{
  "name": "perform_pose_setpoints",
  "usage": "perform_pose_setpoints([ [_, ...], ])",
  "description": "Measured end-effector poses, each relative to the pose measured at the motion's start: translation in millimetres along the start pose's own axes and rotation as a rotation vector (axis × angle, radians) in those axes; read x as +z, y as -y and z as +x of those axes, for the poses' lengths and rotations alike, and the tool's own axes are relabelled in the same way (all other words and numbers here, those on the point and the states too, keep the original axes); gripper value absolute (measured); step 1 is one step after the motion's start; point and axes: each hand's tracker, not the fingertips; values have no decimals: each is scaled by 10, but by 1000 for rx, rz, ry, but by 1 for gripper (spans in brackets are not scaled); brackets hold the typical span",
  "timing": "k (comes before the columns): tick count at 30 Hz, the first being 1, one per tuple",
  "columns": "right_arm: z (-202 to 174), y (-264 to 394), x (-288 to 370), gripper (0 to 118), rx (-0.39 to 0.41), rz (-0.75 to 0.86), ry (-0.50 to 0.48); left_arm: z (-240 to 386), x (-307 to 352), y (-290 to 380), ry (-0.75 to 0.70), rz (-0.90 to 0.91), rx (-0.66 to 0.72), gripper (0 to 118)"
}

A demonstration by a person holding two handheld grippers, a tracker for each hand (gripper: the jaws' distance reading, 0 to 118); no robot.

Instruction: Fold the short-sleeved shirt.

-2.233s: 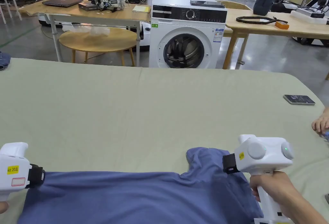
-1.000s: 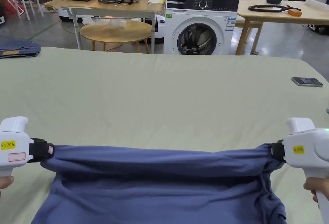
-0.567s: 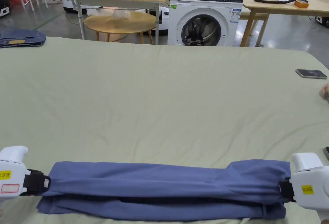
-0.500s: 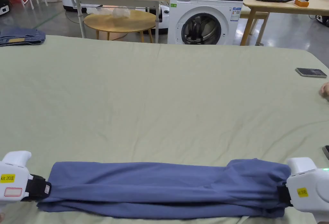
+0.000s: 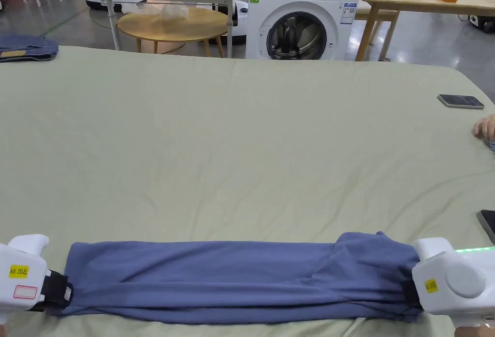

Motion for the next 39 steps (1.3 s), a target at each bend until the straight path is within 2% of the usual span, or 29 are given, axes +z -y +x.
perform_pose_setpoints([
  [1, -23, -2, 62, 32, 1, 8, 13, 20, 38, -3, -1, 29, 6, 18],
  [3, -75, 9, 204, 80, 17, 60, 56, 87, 145, -26, -6, 100, 14, 41],
  [6, -152, -25, 430, 84, -15, 178, 82, 190, 275, -80, 25, 209, 20, 51],
  [9, -270, -97, 559, 84, -53, 289, 96, 409, 360, -158, 61, 319, 19, 51],
  [14, -569, -182, 601, 83, -141, 591, 17, 697, 354, -237, 56, 522, -5, 51],
  [17, -801, -190, 605, 81, -159, 740, 15, 899, 356, -264, 14, 664, -26, 51],
  [19, -930, -196, 606, 56, -161, 814, 9, 1004, 392, -257, -8, 745, -44, 49],
  [20, -993, -200, 609, 41, -168, 852, 6, 1182, 448, -195, -15, 790, -66, 44],
  [21, -1041, -204, 610, 23, -166, 873, -2, 1237, 474, -177, -29, 831, -91, 34],
  [23, -1148, -222, 609, 12, -164, 925, -5, 1349, 527, -161, -94, 876, -132, 18],
  [24, -1180, -227, 612, 2, -164, 947, -13, 1374, 527, -172, -100, 893, -144, 9],
  [25, -1213, -227, 616, 0, -167, 970, -4, 1398, 550, -159, -102, 905, -149, 2],
  [27, -1307, -229, 633, 0, -183, 1035, 90, 1408, 590, -129, -138, 950, -163, 0],
  [29, -1315, -234, 649, 0, -184, 1061, 38, 1361, 604, -125, -146, 966, -171, 0],
  [32, -1381, -278, 636, 0, -147, 1061, 36, 1221, 636, -147, -157, 924, -158, 0],
  [37, -1431, -343, 595, 0, -124, 1043, 12, 829, 723, -148, -103, 741, -74, 0],
  [39, -1441, -376, 568, 0, -118, 1019, 1, 546, 675, -156, -13, 599, -12, 0],
])
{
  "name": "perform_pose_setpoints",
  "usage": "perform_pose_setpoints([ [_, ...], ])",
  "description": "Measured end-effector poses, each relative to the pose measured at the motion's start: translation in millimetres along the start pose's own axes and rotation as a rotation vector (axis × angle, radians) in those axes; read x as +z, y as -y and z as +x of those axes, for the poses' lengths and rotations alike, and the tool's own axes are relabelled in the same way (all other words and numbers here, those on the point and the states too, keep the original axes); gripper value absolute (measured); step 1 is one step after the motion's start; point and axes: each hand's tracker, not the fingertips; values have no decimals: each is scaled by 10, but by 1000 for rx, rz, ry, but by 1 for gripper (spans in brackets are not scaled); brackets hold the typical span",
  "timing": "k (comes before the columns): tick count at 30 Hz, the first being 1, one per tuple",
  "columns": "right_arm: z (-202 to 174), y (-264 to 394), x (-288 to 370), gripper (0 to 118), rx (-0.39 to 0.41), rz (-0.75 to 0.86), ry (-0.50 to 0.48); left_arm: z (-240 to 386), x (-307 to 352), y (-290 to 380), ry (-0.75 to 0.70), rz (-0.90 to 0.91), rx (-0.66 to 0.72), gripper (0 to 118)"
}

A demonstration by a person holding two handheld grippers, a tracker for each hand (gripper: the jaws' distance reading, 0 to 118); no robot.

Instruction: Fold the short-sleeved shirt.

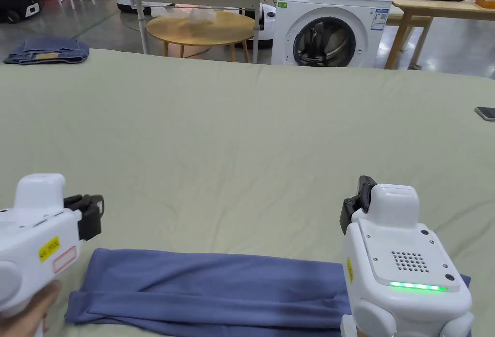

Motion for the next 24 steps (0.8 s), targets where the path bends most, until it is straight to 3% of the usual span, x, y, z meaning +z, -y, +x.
perform_pose_setpoints([
  [7, 5, 54, -73, 0, 15, -50, -19, -982, -340, 243, 313, -374, 256, 0],
  [8, 8, 64, -84, 0, 14, -56, -20, -1055, -371, 277, 326, -407, 256, 5],
  [10, 10, 85, -106, 0, 14, -70, -21, -1183, -410, 333, 314, -455, 242, 49],
  [11, 7, 94, -109, 0, 15, -77, -22, -1257, -441, 344, 320, -456, 247, 54],
  [13, 7, 122, -128, 0, 13, -89, -22, -1318, -462, 384, 368, -480, 324, 57],
  [17, 3, 160, -138, 0, 0, -121, -24, -1309, -632, 541, 495, -582, 521, 79],
  [24, 20, 190, -130, 0, -1, -145, -20, -1216, -971, 799, 705, -584, 688, 79],
])
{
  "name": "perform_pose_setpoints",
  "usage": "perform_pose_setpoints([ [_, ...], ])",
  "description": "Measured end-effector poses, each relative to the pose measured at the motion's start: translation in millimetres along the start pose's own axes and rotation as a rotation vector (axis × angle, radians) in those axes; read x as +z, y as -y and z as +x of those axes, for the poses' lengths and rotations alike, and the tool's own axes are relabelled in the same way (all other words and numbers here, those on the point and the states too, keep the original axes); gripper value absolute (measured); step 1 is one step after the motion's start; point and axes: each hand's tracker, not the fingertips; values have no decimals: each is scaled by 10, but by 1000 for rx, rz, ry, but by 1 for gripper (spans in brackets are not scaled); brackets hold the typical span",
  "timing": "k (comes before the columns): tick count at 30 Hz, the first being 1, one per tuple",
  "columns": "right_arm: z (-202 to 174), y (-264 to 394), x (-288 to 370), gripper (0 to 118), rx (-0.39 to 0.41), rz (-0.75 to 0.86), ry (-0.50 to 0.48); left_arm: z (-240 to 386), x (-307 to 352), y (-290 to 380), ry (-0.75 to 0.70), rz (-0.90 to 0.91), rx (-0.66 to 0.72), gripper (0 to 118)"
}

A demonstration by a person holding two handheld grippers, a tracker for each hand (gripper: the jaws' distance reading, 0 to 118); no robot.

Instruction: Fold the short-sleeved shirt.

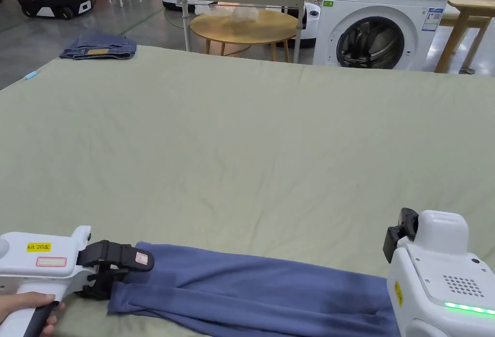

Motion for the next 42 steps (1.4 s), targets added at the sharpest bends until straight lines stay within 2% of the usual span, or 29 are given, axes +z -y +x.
perform_pose_setpoints([
  [2, 3, 5, -14, 0, -5, -7, 0, 6, -122, 15, 28, -17, -13, 75],
  [3, 6, 9, -20, 0, -7, -12, 1, 38, -171, 36, 17, -19, -26, 61],
  [5, 9, 13, -37, 0, -14, -22, -1, 65, -263, 65, -48, -30, -55, 19],
  [6, 9, 15, -43, 0, -18, -25, 0, 72, -304, 81, -106, -36, -67, 19],
  [7, 13, 18, -50, 0, -21, -27, 0, 62, -339, 102, -150, -32, -76, 12],
  [8, 14, 18, -56, 0, -24, -30, 0, 49, -341, 134, -129, -23, -63, 5],
  [9, 15, 16, -60, 0, -26, -32, -1, -75, -220, -16, -73, 1, -43, 4],
  [13, 23, 4, -71, 0, -22, -29, -3, 98, -141, 17, -160, 26, -125, 3],
  [17, 39, -27, -82, 0, -19, -27, -6, 240, 16, -81, -174, 52, -144, 2],
  [24, 51, -54, -116, 0, -8, -25, -12, 514, 613, -272, -263, 137, -142, 2],
  [29, 27, -53, -133, 0, 0, -26, -23, 860, 790, -140, -348, 170, -135, 2],
  [31, 23, -48, -146, 0, -3, -28, -27, 980, 757, -86, -352, 163, -152, 2],
  [36, 25, -47, -153, 0, -13, -36, -33, 1472, 363, 194, -259, 105, -186, 2],
  [40, 48, -43, -126, 0, -13, -35, -31, 1621, 2, 242, -176, 13, -198, 2],
  [42, 62, -39, -118, 0, -15, -37, -29, 1610, -213, 196, -185, -14, -206, 2],
])
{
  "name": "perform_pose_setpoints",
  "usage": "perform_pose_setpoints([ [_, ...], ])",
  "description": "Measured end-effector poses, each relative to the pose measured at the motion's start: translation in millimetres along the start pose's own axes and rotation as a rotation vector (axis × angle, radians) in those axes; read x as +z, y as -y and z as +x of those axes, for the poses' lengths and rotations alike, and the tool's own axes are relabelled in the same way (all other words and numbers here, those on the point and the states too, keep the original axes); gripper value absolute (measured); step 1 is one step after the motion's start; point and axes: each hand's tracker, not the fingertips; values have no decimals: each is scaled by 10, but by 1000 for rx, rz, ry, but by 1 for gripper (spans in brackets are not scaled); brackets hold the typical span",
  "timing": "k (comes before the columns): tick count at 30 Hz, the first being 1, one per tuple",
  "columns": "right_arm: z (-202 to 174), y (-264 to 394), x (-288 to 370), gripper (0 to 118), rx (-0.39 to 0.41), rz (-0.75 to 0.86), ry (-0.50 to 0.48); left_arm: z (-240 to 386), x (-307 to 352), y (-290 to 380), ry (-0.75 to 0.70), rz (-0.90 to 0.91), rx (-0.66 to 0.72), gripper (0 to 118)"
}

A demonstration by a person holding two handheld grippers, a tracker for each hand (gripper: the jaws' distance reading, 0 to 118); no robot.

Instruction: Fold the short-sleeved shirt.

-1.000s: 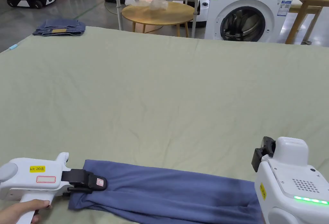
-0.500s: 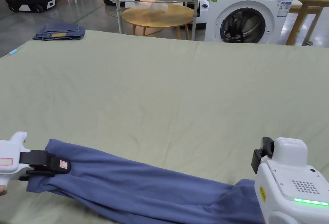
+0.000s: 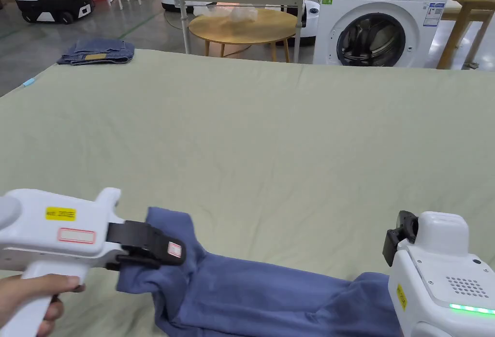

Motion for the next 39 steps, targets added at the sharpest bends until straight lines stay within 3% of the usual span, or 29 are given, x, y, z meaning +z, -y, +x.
perform_pose_setpoints([
  [7, 72, 51, 28, 0, -8, -15, 13, 248, -1155, 91, -83, -149, 7, 2],
  [11, 128, 81, 42, 0, -5, -25, 25, 119, -1692, 101, -238, -193, -20, 2],
  [16, 184, 93, 50, 0, -7, -36, 39, 235, -1937, 255, -324, -191, -57, 5],
  [17, 191, 94, 50, 0, -8, -38, 38, 244, -1935, 244, -325, -187, -63, 11],
  [19, 195, 92, 47, 0, -9, -40, 38, 253, -1909, 227, -250, -194, -65, 45],
  [20, 195, 90, 47, 0, -8, -40, 38, 287, -1892, 226, -210, -199, -64, 50],
  [23, 196, 82, 55, 0, -10, -39, 34, 458, -1780, 245, -241, -202, -119, 49],
  [29, 218, 73, 83, 0, -11, -33, 35, 568, -1389, 202, -61, -154, -103, 47],
  [33, 245, 76, 87, 0, -17, -35, 41, 519, -1238, 185, -23, -89, -84, 16],
  [36, 262, 76, 88, 0, -25, -39, 41, 419, -1273, 182, -55, -69, -67, 6],
  [39, 264, 79, 91, 0, -22, -40, 43, 323, -1449, 272, -162, -120, -92, 4],
])
